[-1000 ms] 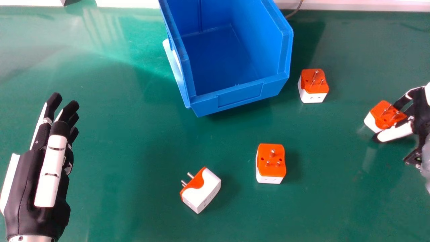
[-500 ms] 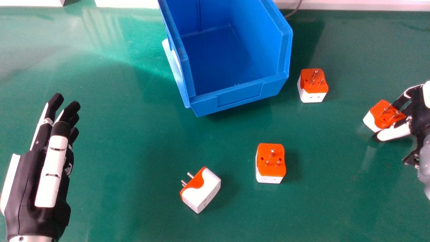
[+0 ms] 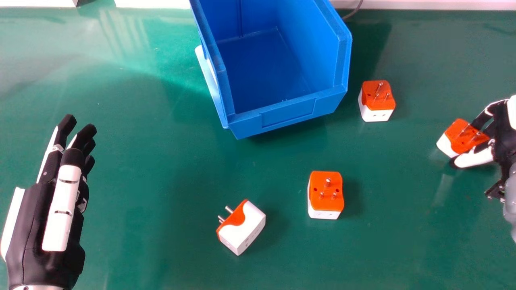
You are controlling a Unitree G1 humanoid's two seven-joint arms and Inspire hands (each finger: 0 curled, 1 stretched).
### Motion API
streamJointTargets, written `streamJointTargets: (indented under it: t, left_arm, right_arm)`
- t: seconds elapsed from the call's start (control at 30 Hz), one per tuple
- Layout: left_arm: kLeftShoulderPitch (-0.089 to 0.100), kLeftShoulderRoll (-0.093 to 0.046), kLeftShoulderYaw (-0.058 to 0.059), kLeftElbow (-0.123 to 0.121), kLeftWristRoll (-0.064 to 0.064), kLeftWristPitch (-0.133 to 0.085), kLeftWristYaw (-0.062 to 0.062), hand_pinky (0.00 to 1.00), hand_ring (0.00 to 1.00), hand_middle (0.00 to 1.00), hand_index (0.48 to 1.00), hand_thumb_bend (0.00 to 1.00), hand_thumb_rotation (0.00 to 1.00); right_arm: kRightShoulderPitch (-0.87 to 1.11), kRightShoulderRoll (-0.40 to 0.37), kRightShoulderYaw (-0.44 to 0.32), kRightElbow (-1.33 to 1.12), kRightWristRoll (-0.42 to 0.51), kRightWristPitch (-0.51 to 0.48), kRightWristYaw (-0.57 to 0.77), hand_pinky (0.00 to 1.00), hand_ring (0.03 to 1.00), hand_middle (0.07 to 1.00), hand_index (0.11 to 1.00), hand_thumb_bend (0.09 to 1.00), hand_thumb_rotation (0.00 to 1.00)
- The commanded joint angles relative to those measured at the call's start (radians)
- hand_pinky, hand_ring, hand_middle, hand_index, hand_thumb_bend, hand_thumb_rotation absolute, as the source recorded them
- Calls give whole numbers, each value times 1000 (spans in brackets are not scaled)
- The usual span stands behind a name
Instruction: Pick all objects and put in blue box
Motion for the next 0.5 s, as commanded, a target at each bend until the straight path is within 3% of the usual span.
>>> streamJointTargets:
  t: [0.0, 0.47]
  left_arm:
    - [5, 4, 3, -10, 6, -19, -3, 1000, 966, 935, 962, 485, 810]
    - [5, 9, 0, 1, 13, -17, -8, 1000, 963, 932, 962, 494, 823]
  right_arm:
    - [36, -40, -29, -72, -3, 24, 14, 317, 436, 498, 498, 497, 0]
    - [185, -71, -112, -383, -11, 75, 84, 312, 432, 506, 502, 496, 0]
